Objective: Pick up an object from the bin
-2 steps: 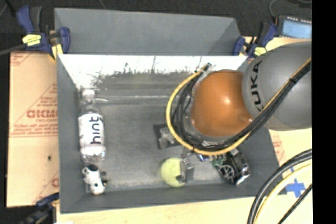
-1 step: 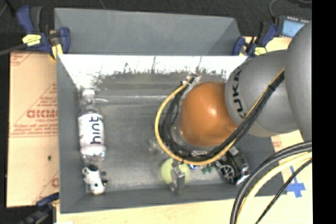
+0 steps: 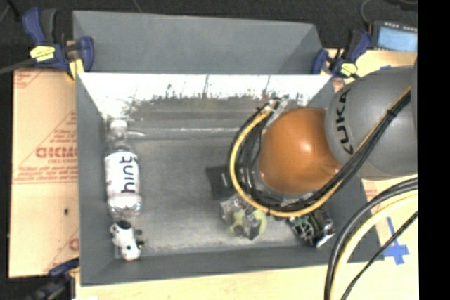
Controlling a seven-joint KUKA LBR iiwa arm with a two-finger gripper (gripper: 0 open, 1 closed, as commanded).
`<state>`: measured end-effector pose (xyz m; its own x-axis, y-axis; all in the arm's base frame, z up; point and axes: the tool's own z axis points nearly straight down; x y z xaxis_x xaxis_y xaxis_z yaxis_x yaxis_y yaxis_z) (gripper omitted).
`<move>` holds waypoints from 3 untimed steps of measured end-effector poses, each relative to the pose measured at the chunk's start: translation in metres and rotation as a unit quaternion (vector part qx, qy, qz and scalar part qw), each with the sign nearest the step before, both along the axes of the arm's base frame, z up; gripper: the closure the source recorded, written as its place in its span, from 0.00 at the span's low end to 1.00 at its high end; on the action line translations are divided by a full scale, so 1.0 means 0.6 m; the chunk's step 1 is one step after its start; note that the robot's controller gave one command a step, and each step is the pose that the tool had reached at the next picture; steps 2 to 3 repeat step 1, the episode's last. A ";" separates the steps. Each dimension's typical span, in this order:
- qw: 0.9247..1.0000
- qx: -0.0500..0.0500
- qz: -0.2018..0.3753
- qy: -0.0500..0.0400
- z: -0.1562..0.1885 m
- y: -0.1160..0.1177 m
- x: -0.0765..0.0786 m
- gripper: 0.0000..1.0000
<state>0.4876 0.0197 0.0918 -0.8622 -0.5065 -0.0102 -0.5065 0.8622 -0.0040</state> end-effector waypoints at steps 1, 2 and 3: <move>1.000 0.000 -0.001 0.000 0.000 0.000 0.000 1.00; 1.000 0.000 -0.001 0.000 0.000 0.000 0.000 1.00; 1.000 0.000 -0.001 0.000 0.000 0.000 0.000 1.00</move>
Offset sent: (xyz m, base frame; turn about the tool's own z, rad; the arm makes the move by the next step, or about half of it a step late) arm 0.0102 0.0107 0.1605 -0.0340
